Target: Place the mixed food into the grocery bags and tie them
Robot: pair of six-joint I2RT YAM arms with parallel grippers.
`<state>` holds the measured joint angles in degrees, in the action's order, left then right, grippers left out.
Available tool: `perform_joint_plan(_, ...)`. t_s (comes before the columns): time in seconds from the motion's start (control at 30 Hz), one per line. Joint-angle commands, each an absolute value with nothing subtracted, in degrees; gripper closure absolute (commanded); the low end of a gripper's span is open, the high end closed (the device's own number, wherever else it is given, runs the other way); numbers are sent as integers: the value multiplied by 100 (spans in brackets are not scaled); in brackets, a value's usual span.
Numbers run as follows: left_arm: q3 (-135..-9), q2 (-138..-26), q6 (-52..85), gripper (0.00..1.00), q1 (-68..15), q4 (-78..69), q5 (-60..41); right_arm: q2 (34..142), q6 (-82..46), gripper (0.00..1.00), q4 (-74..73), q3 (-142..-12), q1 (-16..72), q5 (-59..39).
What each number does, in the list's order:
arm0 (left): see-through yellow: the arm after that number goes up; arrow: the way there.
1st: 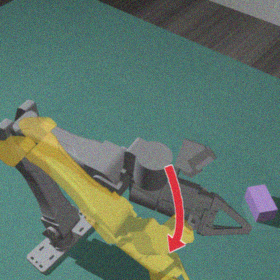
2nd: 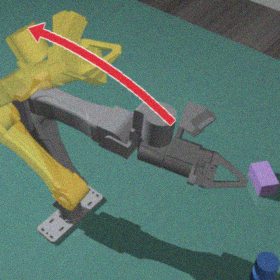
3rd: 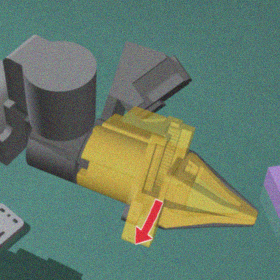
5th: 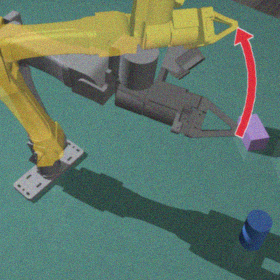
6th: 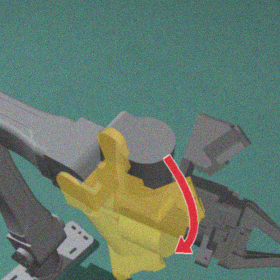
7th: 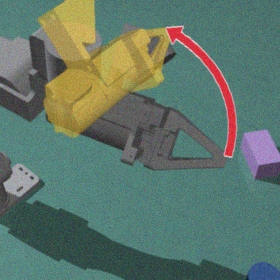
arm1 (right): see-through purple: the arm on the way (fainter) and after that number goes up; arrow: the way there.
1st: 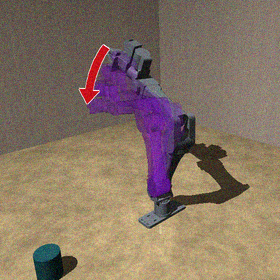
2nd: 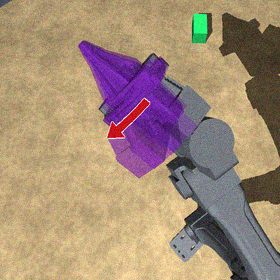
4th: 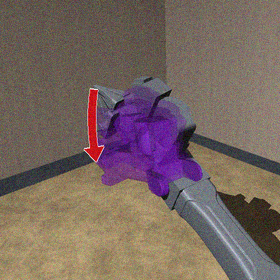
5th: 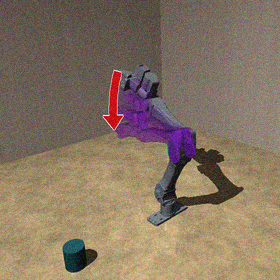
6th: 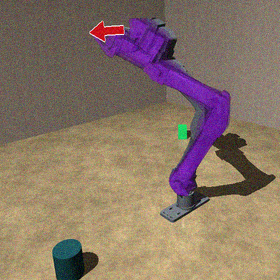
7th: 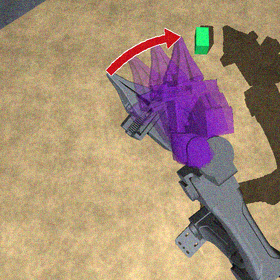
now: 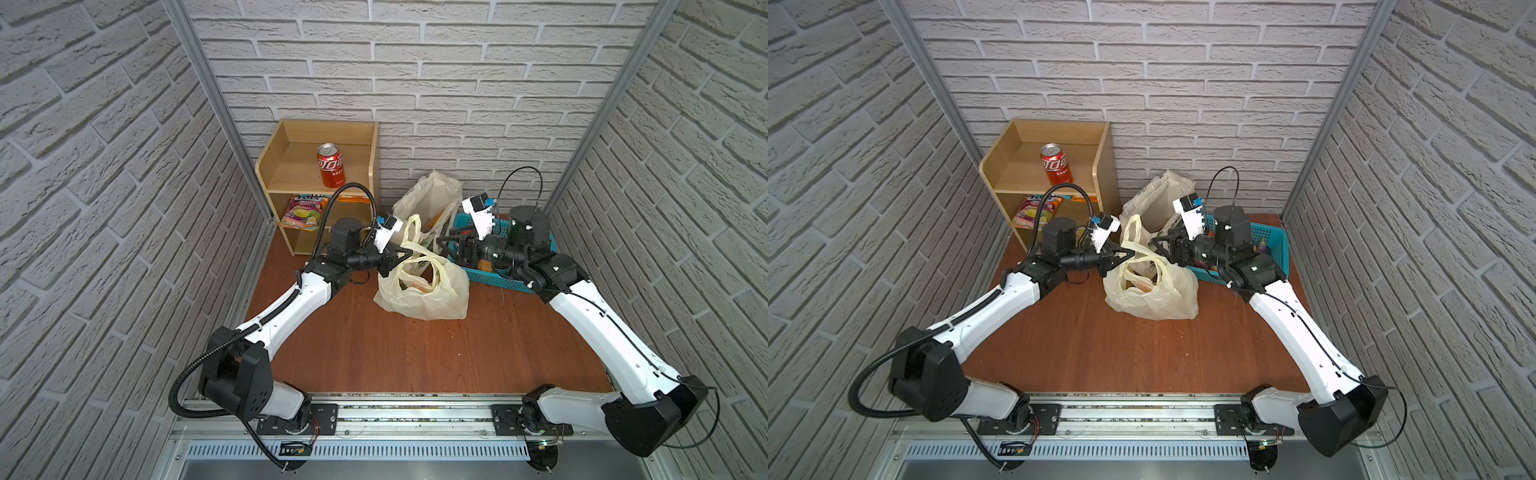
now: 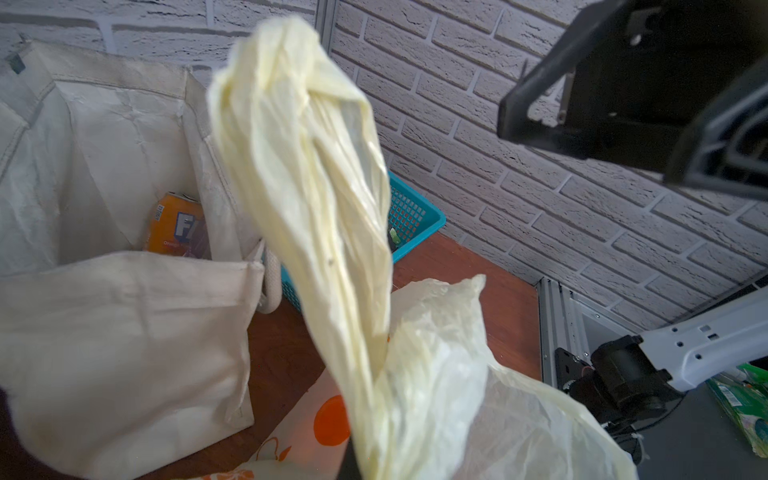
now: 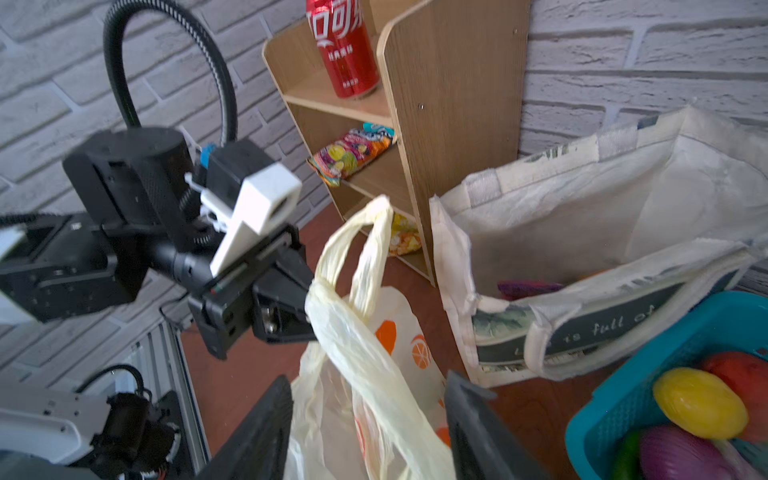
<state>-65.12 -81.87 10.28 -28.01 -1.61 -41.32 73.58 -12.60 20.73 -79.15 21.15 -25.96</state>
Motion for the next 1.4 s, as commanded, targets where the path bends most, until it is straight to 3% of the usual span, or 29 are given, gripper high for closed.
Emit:
perform_joint_plan(0.0,-6443,-7948,802,100,-2929,-281,-3889,7655,-2055,38,1531,-8223,2092,-2776)
perform_joint_plan(0.53,-6346,-7796,721,100,-3089,-154,-3770,8540,-3114,37,334,-8498,2186,-3580)
perform_joint_plan(0.63,-6354,-7797,722,100,-3094,-157,-3762,8628,-3219,47,203,-8487,2206,-3689)
perform_joint_plan(0.9,-6333,-7797,734,100,-3090,-175,-3650,8654,-3293,94,91,-8450,2190,-3990)
perform_joint_plan(1.17,-5730,-7434,1245,100,-2810,-713,-3409,7869,-3127,94,296,-7974,1748,-3463)
perform_joint_plan(1.37,-5622,-7442,1543,100,-2756,-1002,-3292,7488,-3141,95,232,-7268,1982,-3502)
